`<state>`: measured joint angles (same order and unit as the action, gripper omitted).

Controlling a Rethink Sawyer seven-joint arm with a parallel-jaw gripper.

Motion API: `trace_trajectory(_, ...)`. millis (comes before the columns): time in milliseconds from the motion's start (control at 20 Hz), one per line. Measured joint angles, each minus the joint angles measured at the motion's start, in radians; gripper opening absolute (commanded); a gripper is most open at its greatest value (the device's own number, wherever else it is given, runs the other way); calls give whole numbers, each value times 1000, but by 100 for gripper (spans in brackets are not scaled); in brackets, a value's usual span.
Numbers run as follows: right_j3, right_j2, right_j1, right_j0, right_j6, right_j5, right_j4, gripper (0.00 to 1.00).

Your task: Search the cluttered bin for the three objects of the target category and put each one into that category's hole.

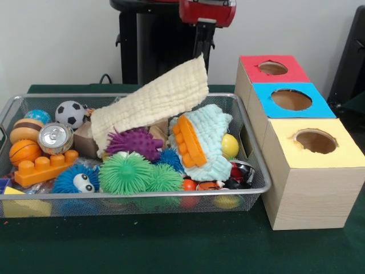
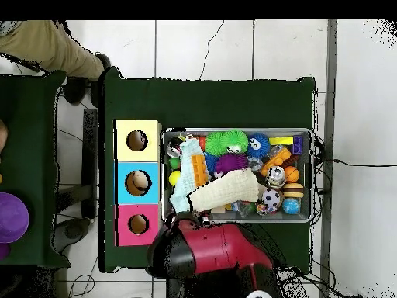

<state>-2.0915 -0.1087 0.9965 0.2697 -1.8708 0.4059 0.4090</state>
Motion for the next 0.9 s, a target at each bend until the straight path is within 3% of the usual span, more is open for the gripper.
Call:
trace_trajectory(350,-7,26,22,11,0,0,-40,0)
trace_trajectory(500,-8,3,21,90,0,0,-47,0)
trace_trajectory(650,-3,-50,5,236,1,0,-48,0)
trace_trajectory(850,11,-108,-27,380,5,9,-47,0)
trace_trajectory(900,22,-138,-48,449,10,23,-47,0)
